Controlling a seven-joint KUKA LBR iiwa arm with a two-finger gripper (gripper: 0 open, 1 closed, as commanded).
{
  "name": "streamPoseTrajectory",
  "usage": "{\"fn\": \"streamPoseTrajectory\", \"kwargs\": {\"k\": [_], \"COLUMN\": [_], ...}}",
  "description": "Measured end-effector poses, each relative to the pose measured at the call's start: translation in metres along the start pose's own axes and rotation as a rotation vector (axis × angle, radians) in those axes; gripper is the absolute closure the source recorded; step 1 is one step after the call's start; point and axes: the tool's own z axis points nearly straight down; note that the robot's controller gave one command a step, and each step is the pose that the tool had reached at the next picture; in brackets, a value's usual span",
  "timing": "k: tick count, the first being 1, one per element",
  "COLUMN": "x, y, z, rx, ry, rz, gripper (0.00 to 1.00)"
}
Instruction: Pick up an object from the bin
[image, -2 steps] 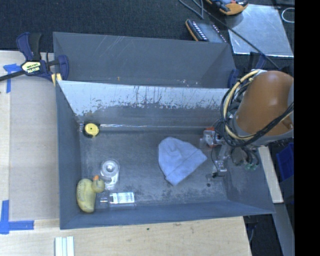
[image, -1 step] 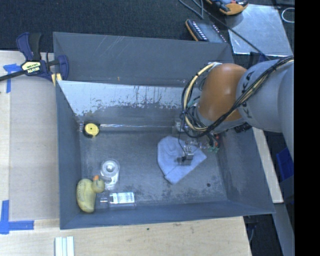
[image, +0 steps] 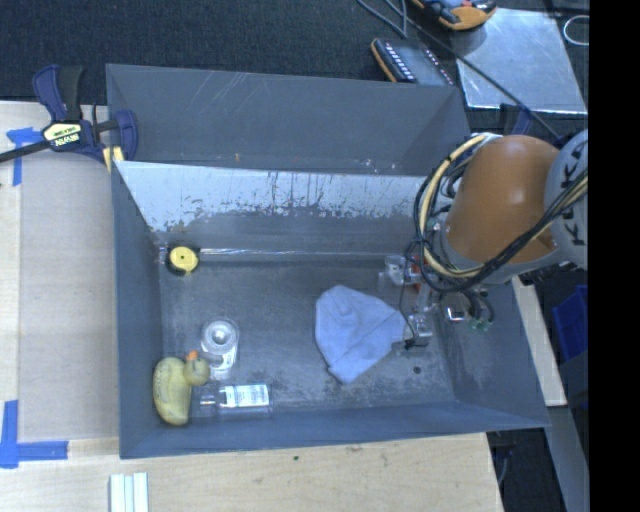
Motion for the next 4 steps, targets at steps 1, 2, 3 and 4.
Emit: {"fn": "streamPoseTrajectory", "kwargs": {"k": [1, 2, 3, 4], "x": [-0.069, -0.069, -0.067, -0.070], "y": [0.050, 0.050, 0.051, 0.053], "z": [0.075, 0.075, -0.005, -0.062], "rx": [0.000, 0.001, 0.000, 0.000], "ry": [-0.023, -0.023, -0.020, -0.030], "rz": [0.012, 0.011, 0.005, 0.013], "gripper": [1.00, 1.00, 1.00, 1.00]}}
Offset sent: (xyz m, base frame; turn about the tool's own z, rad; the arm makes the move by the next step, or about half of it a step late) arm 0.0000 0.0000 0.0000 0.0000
